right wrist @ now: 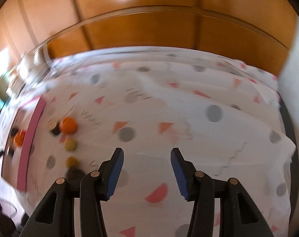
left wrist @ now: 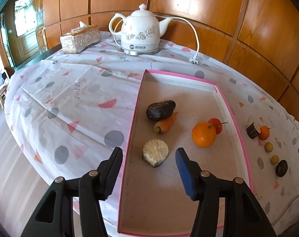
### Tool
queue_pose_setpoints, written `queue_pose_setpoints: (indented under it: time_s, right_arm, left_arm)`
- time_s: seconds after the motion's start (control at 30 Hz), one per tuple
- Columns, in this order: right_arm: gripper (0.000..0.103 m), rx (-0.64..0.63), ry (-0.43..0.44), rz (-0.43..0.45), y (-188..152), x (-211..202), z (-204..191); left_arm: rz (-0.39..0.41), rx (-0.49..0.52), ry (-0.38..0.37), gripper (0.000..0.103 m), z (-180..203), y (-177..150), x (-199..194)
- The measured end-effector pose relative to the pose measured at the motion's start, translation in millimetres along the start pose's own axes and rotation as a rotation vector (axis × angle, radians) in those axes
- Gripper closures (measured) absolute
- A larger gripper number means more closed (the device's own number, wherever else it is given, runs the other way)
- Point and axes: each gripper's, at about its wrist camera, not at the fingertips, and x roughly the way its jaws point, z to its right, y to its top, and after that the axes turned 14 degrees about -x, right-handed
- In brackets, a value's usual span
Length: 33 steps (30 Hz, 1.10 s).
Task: Organize fruits
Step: 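Withdraw the left tool while moving the right tool to the small yellow fruit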
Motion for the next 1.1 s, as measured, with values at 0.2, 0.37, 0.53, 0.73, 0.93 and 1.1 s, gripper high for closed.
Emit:
queue_pose_setpoints:
  time_s: [0.2,0.37,0.53,0.73,0.93,1.1]
  right_arm:
    - [0.055,-0.146,0.077,-0.034,-1,11,-37]
    - [0.055,-0.194,0.123,-0.053,-2,18,-52]
    - [0.056,-0.236,0.162,-0.063,-2,21,-69]
    - [0.056,-0.273,0.201,-0.044,2,20,-89]
    - [0.056,-0.307,0.194,-0.051,4,23,-103]
    - [0.056,-0.315,0.186,-0.049,9,24,-110]
  left_arm:
    - [0.019,0.0,0.003,0.043,-3,1,-9]
    - [0.034,0.0,0.01,0.041,-5,3,-16]
    - [0.051,-0.015,0.017,0.038,-13,6,-24]
    - [0.051,-0.019,0.025,0.038,-19,7,-28]
    - [0.052,-0.037,0.035,0.037,-33,7,-31]
    - [0.049,-0.047,0.039,0.037,-42,6,-32]
